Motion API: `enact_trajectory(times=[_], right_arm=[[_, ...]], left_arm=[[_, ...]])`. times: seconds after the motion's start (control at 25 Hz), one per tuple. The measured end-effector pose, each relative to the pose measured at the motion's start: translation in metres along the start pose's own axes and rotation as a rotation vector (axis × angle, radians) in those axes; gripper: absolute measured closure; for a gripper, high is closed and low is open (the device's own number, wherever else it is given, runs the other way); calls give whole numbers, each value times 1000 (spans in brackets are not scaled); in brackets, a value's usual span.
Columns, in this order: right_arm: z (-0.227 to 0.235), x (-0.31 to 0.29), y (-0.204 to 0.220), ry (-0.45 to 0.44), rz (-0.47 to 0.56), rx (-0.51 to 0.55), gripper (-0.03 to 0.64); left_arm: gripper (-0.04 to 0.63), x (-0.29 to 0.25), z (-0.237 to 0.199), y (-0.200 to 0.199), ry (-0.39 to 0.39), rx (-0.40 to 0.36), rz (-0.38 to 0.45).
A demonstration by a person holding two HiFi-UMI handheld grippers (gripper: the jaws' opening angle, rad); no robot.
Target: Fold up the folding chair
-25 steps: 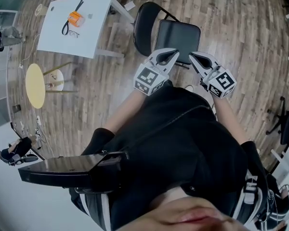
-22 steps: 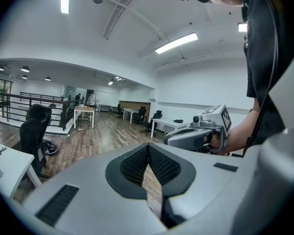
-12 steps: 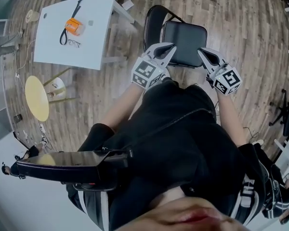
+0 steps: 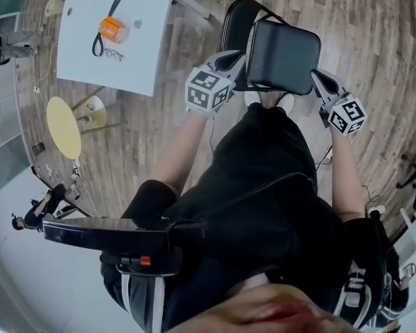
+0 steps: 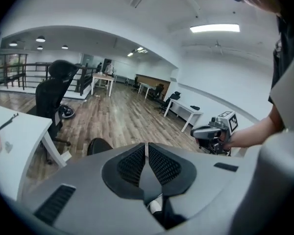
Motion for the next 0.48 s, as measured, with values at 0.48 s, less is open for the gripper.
enact_trajectory(times=[0.48], right_arm=[[131,-3,134,-4,-11,-280,604]], left_arm=[[493,-44,-89,30,-221,125,-171]])
Point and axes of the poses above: the fingertips, and each gripper's own axes: x backward along the fingers, z to its right, y out of its underside, the point moved 10 cm from there along x, backward along the fingers, and after that the axes turned 13 degrees about -y, right-handed, at the moved point
